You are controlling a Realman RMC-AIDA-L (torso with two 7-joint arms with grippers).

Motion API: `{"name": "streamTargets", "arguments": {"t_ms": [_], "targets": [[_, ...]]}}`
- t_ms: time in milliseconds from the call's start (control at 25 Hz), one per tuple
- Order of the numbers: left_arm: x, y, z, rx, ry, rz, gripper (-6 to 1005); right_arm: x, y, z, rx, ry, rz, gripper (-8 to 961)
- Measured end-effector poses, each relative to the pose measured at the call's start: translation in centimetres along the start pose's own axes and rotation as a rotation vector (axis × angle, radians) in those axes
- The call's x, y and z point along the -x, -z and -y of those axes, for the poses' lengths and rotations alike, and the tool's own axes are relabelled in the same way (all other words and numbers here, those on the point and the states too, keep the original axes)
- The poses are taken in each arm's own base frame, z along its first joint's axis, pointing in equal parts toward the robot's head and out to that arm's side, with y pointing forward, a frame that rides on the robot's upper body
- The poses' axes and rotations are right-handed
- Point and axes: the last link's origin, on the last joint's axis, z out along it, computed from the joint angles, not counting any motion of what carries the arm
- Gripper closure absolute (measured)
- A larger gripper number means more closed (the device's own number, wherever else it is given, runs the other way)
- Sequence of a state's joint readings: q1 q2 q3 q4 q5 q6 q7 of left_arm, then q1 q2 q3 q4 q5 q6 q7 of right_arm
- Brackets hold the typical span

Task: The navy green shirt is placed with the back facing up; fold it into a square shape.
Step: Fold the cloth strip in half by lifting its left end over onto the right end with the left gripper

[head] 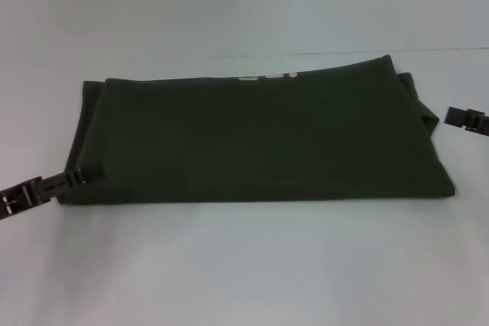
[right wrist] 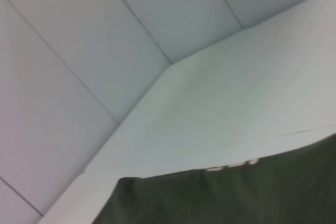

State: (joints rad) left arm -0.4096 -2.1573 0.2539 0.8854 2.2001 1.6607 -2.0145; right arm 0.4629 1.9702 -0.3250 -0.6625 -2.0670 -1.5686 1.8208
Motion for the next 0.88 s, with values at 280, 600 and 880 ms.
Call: {"name": "streamTargets", "arguments": {"t_ms": [280,600,880], "targets": [[-0.2,-0.4,0.2,0.012,0.161,-0.004,115,1.2,-1.2,-0.6,0.026,0.02,0.001,24],[-0.5,-1.1,2.0,-0.114,0.282,0.02,114,2.6,-2.8,-1.2,0.049,0.04,-0.005,31],[0.1,-2.0,2.6,-0.16,0.332,0.056,114,3.6,-3.6,-1.3,0.043,0.061,0.002,36]]}}
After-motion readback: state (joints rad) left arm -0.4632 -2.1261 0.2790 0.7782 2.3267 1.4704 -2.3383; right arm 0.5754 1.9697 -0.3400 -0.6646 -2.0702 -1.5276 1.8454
